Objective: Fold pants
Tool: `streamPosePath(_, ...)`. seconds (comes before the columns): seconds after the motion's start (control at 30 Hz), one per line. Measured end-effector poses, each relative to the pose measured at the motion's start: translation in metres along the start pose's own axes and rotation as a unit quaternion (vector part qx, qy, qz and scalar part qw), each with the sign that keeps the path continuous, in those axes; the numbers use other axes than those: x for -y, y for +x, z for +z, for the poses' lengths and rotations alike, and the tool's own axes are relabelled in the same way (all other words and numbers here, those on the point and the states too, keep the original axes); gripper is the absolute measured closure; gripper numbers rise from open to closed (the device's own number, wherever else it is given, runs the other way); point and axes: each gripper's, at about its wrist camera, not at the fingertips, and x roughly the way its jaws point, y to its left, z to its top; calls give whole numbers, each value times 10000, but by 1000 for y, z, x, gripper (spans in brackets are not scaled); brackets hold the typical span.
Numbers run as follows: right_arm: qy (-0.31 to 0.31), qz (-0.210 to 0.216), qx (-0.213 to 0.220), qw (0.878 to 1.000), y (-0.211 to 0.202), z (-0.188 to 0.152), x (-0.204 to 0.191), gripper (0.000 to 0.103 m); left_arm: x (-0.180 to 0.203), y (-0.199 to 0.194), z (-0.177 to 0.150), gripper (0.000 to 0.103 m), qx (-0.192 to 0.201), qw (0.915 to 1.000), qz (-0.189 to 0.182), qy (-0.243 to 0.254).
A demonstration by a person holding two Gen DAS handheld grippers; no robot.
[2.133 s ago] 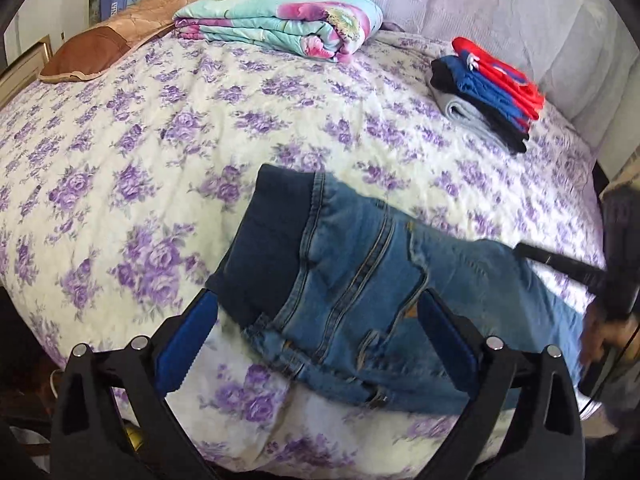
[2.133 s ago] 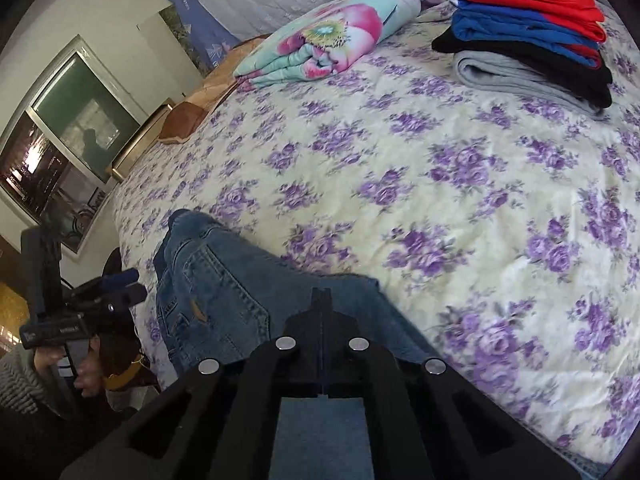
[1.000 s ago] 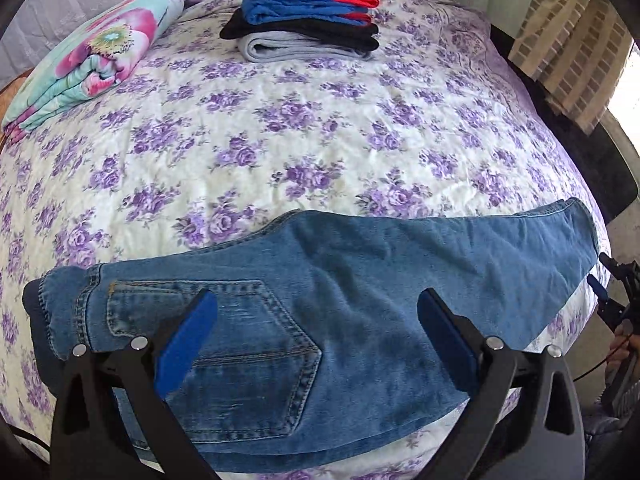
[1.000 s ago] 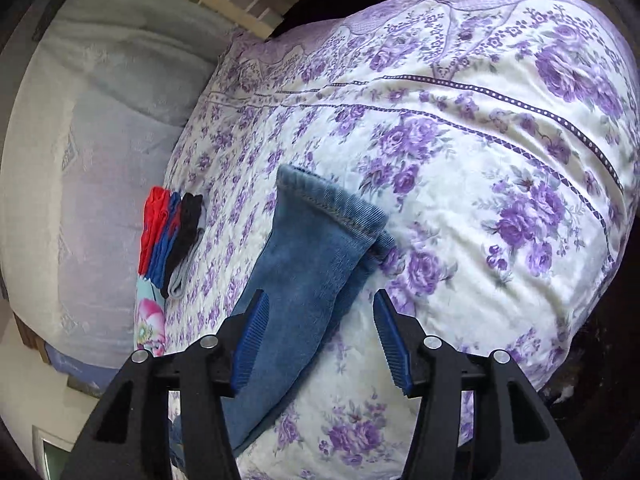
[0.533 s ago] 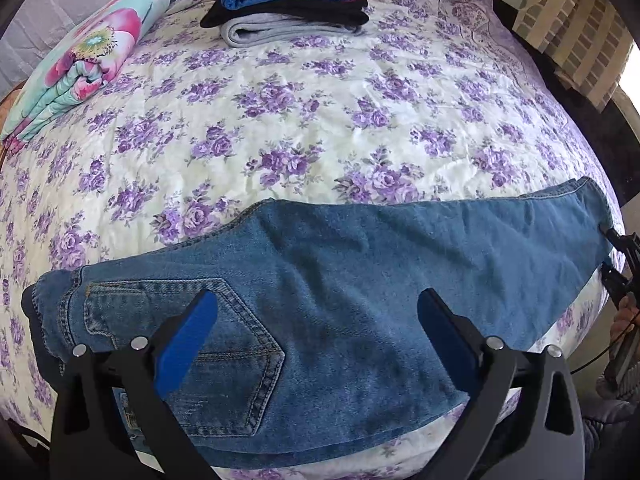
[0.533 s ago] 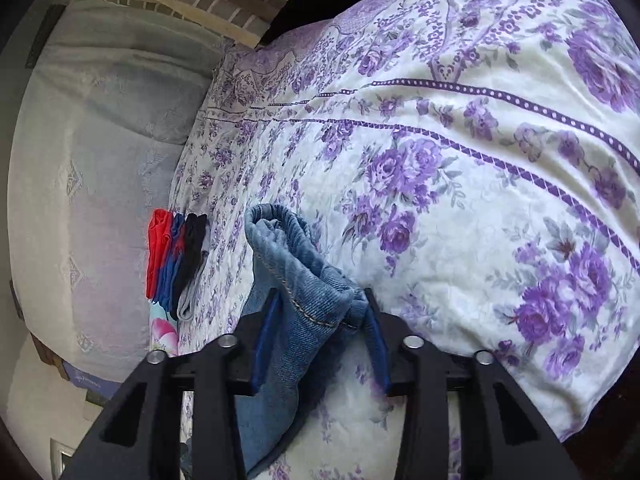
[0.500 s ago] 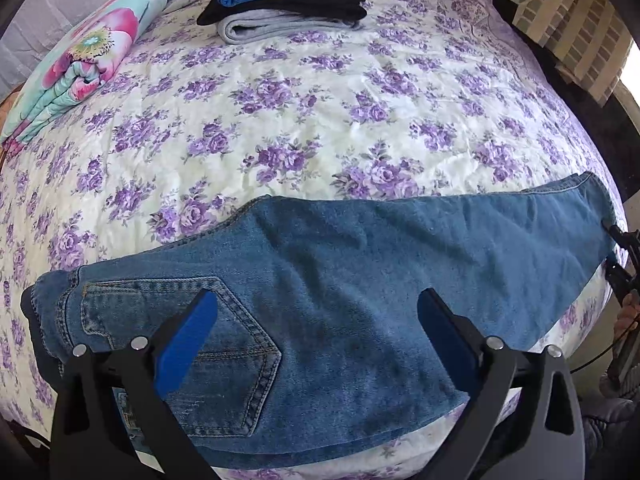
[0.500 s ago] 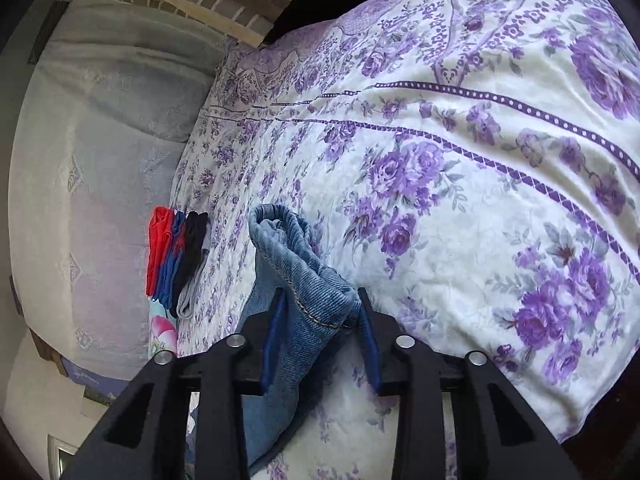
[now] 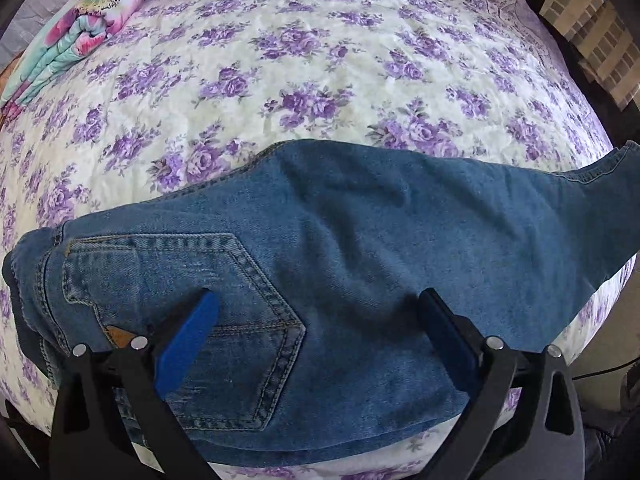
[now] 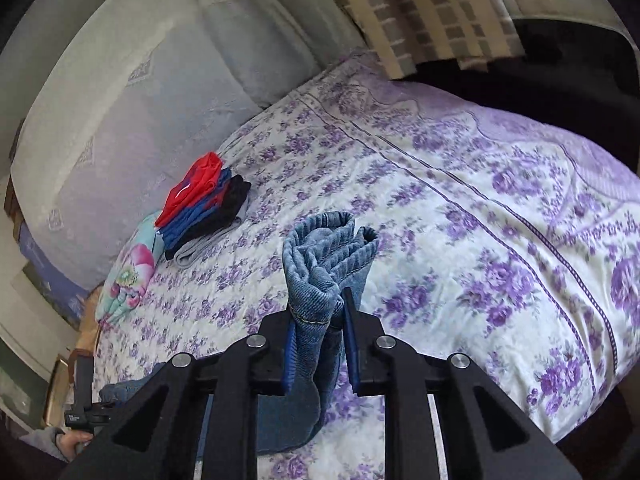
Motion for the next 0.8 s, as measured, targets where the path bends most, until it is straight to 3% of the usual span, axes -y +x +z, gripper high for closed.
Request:
streamPosePath(0.1,-541,10,16,9985,0,1,-35,84,-17,-25,-5,5,489,9987,109,-134)
streamPosePath(0.2,-1038,50,28,9946,4,-3,-73,84,-52,-49,-13,5,906,9938,125,-632)
streamPosePath(0.43,-2008,443,-137,9785,29,-28,-163,84,-121,-73,-40,5,1205,9804,162,-1551)
streamPosePath(0.6,-2929,872,-498,9509,51,-72,-225,84,-151,-76,-66,5,1199,9752,247,-1845)
streamPosePath(0.8,-3993,1152,-1242,9010,79,-145,-265,84,-182,-79,-88,5,1149,9684,300,-2194)
